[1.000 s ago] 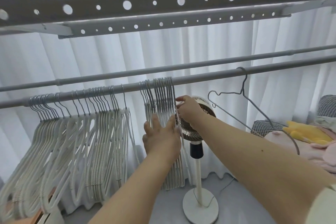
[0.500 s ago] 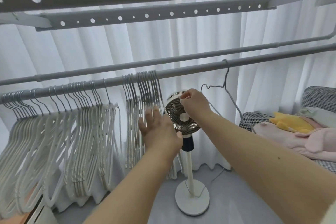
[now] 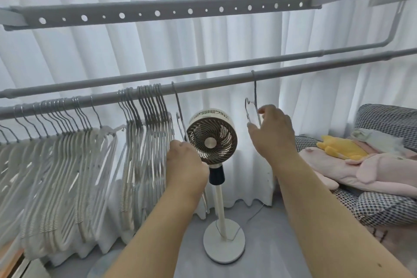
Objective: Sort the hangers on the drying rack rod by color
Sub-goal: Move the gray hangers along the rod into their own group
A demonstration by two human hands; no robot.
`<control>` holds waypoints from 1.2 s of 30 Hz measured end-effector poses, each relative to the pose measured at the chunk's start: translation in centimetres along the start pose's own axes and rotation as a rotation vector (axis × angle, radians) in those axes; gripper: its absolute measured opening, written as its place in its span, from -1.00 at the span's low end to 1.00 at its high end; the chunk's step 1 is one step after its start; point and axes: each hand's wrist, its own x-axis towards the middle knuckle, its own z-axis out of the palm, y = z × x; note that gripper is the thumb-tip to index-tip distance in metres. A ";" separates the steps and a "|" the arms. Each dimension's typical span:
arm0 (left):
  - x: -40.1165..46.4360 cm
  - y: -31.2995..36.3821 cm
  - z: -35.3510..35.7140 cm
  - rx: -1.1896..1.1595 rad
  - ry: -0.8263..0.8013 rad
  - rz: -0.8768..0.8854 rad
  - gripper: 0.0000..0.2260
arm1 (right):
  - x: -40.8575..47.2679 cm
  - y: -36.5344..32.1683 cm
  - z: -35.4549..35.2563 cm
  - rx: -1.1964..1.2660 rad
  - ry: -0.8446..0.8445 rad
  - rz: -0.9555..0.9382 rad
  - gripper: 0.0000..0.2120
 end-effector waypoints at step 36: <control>-2.0 2.2 4.7 -1.050 -0.233 -0.115 -0.73 | -4.3 2.9 3.3 0.895 -0.113 0.538 -0.79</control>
